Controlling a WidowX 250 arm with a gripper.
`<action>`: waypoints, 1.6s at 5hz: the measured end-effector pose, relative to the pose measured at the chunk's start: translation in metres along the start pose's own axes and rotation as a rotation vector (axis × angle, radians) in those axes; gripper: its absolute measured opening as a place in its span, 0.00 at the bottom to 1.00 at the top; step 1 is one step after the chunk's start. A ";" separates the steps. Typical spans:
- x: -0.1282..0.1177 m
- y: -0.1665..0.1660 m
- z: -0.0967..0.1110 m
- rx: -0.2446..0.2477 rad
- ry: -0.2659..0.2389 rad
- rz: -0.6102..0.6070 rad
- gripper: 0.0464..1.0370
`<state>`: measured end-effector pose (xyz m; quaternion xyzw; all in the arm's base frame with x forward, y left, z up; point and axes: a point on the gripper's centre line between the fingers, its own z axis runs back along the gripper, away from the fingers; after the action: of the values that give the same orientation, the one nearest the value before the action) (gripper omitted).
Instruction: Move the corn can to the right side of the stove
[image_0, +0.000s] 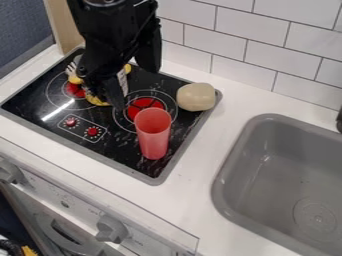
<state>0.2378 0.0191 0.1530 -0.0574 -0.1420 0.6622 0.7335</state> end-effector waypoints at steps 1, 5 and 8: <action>-0.002 0.002 -0.004 0.018 0.007 -0.001 0.96; 0.101 -0.020 -0.038 0.065 -0.028 0.419 0.96; 0.171 -0.034 -0.064 0.108 -0.118 0.497 0.96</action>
<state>0.3030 0.1909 0.1240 -0.0128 -0.1304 0.8308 0.5409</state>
